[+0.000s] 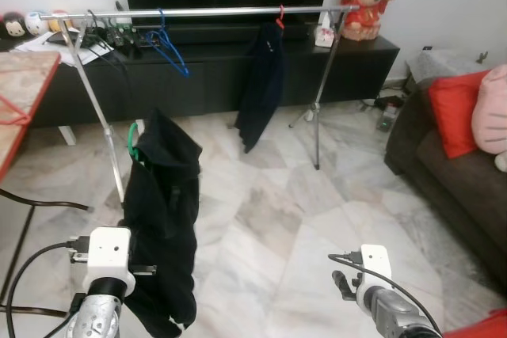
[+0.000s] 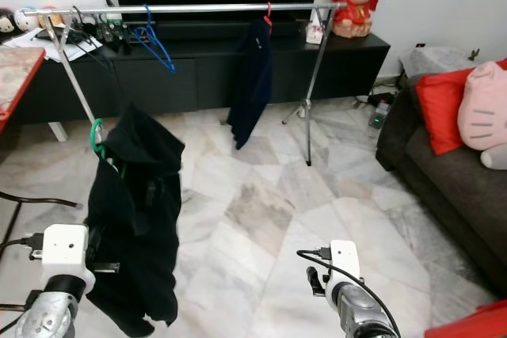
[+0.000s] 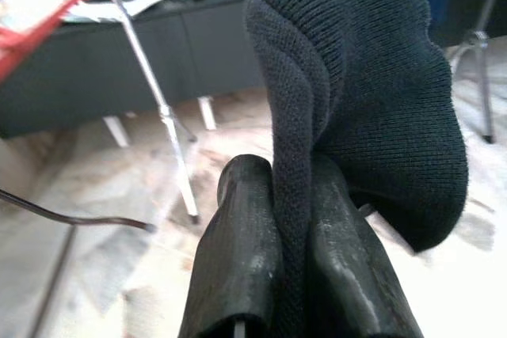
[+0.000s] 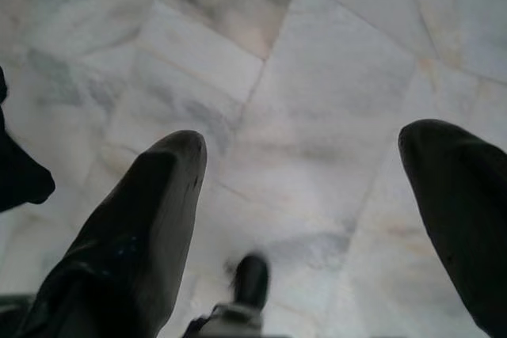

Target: Hang hanger

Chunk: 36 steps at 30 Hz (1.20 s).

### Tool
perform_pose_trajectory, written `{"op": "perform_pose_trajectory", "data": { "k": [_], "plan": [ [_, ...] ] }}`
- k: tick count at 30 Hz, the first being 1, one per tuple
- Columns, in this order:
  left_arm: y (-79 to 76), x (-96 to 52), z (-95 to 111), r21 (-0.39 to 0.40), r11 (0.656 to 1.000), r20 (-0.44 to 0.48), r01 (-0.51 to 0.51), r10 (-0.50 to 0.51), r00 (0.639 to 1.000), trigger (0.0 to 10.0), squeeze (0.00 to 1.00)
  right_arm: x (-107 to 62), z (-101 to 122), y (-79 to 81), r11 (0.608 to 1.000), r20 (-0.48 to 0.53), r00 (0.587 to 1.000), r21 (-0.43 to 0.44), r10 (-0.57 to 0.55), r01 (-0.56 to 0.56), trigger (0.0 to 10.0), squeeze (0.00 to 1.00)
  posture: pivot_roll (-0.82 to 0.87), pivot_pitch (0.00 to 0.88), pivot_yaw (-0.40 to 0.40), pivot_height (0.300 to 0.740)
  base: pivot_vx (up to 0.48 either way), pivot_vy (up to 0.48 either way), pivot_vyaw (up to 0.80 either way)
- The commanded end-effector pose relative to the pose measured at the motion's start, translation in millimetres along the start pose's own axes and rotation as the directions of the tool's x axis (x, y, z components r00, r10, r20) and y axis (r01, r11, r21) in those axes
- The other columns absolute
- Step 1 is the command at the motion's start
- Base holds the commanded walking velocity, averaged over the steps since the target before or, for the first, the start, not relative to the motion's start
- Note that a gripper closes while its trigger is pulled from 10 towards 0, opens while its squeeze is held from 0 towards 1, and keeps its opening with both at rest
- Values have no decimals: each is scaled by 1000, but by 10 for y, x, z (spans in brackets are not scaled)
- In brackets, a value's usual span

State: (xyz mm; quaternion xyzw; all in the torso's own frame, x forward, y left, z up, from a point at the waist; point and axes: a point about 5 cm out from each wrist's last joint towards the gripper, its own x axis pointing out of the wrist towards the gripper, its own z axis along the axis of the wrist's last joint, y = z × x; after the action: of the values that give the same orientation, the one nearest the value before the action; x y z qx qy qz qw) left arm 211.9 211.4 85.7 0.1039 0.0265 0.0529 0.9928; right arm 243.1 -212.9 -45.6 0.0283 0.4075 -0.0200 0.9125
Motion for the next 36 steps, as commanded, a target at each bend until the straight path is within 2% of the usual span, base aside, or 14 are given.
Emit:
{"op": "perform_pose_trajectory", "data": {
  "k": [1, 10, 18, 36],
  "plan": [
    [-73, 39, 95, -18, 999, 46, 27, -27, 999, 10000, 0, -25, -22, -120, 999, -1, 999, 19, -36, 36, 10000, 0, 53, 0, -46, 740, 0, 0, 0],
    [-125, 118, 114, -20, 998, 58, 65, -64, 996, 10000, 0, -22, 3, -112, 999, 25, 999, 26, -41, 41, 10000, 0, 42, 0, -40, 740, 0, 0, 0],
    [-148, 132, 118, -30, 997, 64, 77, -75, 995, 10000, 0, -25, 28, -114, 999, 60, 997, 22, -44, 43, 10000, 0, 43, 0, -39, 740, 0, 0, 0],
    [-160, 40, 125, -39, 996, 60, 85, -83, 995, 10000, 0, -36, -18, -124, 1000, 54, 998, 2, -25, 25, 10000, 0, 60, 0, -51, 740, -297, 0, 0]
  ]
}}
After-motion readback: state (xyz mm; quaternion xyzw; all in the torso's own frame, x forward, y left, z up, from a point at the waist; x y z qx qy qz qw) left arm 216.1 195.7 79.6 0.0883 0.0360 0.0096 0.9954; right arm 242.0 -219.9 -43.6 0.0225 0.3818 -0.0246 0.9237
